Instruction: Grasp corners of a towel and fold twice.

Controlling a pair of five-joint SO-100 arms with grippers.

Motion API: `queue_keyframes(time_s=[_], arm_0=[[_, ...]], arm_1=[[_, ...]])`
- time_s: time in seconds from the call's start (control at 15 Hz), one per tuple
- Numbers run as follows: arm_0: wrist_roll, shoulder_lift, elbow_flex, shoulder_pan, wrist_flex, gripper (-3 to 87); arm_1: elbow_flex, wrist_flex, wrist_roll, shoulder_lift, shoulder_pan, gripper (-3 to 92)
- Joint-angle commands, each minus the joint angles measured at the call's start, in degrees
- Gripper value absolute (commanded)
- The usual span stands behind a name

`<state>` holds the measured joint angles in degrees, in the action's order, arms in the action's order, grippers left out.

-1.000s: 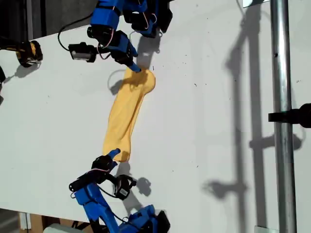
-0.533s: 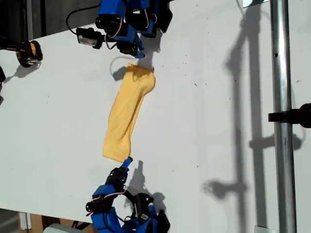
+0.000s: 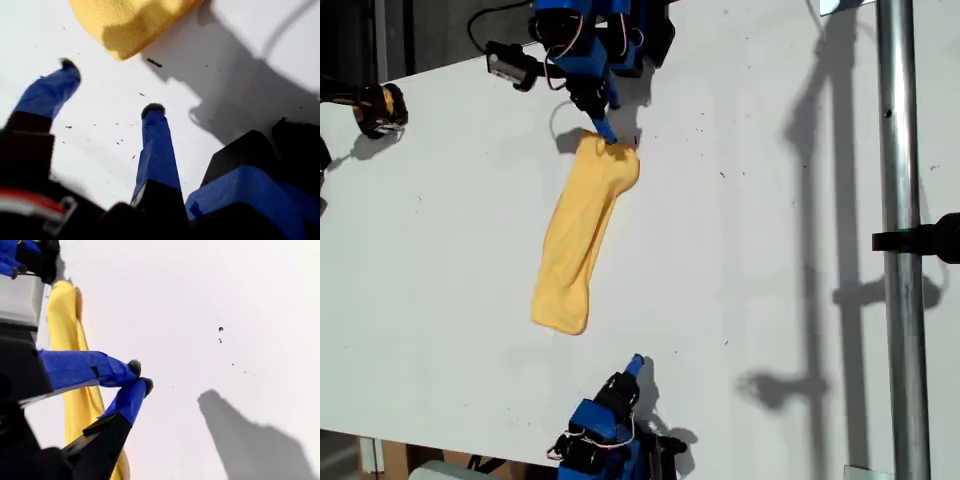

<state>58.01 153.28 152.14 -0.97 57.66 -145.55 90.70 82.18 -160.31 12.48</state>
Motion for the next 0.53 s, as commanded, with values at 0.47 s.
queue_keyframes(time_s=[0.47], arm_0=[[1.41,46.05,13.80,-0.97,13.45,-0.6]], arm_1=[[5.36,-32.34,-6.50,48.16,13.54,42.9]])
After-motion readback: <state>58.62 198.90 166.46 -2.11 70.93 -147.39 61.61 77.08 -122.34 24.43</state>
